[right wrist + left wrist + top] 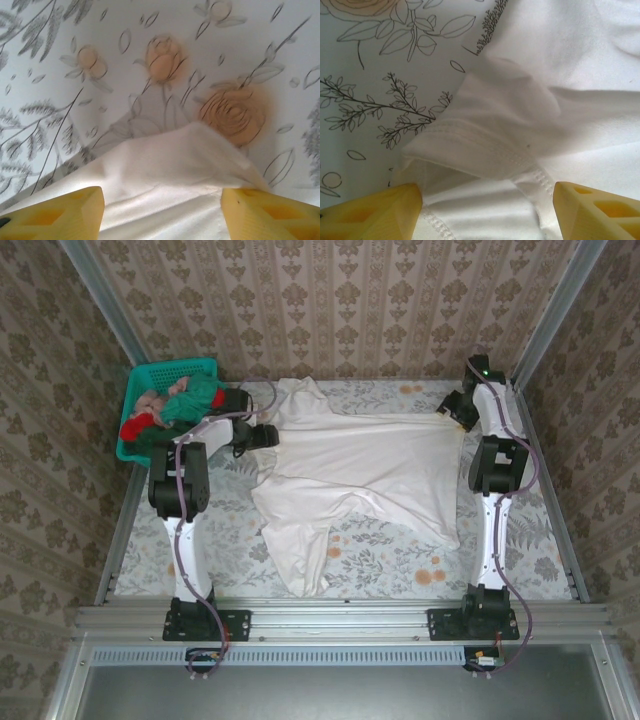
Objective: Fold and stack the t-shirts
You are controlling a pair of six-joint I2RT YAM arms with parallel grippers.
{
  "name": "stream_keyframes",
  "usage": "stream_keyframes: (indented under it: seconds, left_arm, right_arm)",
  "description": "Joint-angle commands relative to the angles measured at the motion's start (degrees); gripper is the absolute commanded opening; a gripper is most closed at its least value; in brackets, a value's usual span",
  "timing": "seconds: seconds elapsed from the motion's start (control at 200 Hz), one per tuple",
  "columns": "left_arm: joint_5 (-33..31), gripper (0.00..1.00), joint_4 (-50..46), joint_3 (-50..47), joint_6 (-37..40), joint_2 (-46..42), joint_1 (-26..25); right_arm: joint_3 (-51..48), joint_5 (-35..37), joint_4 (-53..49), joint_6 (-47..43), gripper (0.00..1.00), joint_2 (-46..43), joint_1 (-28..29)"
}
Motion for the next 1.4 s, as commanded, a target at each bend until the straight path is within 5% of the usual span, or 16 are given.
stream_keyframes:
  seconds: [0.0, 0.25, 0.475, 0.585, 0.84, 1.075, 1.24, 1.395]
  left_arm:
    - [-2.6, 0.76, -8.4, 0.3, 0.6, -3.9, 0.2]
    - [-10.2, 0.92, -9.1, 0.0, 2.3, -13.9, -7.5]
    - [-3.9, 1.0, -3.9, 3.6, 1.1, -6.3, -13.5]
    - [0.6, 1.0, 1.0, 4.2, -0.5, -1.1, -13.7]
    - [0.9, 1.0, -4.6, 12.8, -0.3, 10.1, -9.2]
    - [3.0, 1.0, -3.1, 8.2, 0.6, 8.2, -5.5]
    - [1.7, 1.0, -3.8, 7.6, 1.7, 5.4, -6.3]
    - [1.5, 1.0, -5.8, 10.6, 2.0, 7.0, -6.3]
  right_arm:
    - [-4.2, 1.9, -3.4, -3.7, 0.71, -10.2, 3.9]
    - [-47.4, 7.5, 12.6, -7.6, 0.79, -40.6, 16.2]
    - [-84.7, 15.5, 23.2, 3.6, 0.76, -65.4, 34.7]
    - [-95.8, 16.0, 25.9, 8.6, 0.72, -70.7, 37.6]
    - [-101.8, 18.7, 20.9, 10.2, 0.72, -71.1, 37.5]
    - [-102.1, 24.4, 15.0, 10.1, 0.72, -76.9, 35.3]
    - [-93.1, 24.7, 19.0, 8.4, 0.71, -77.1, 47.9]
    - [-82.6, 20.5, 27.1, 6.7, 0.67, -59.9, 54.9]
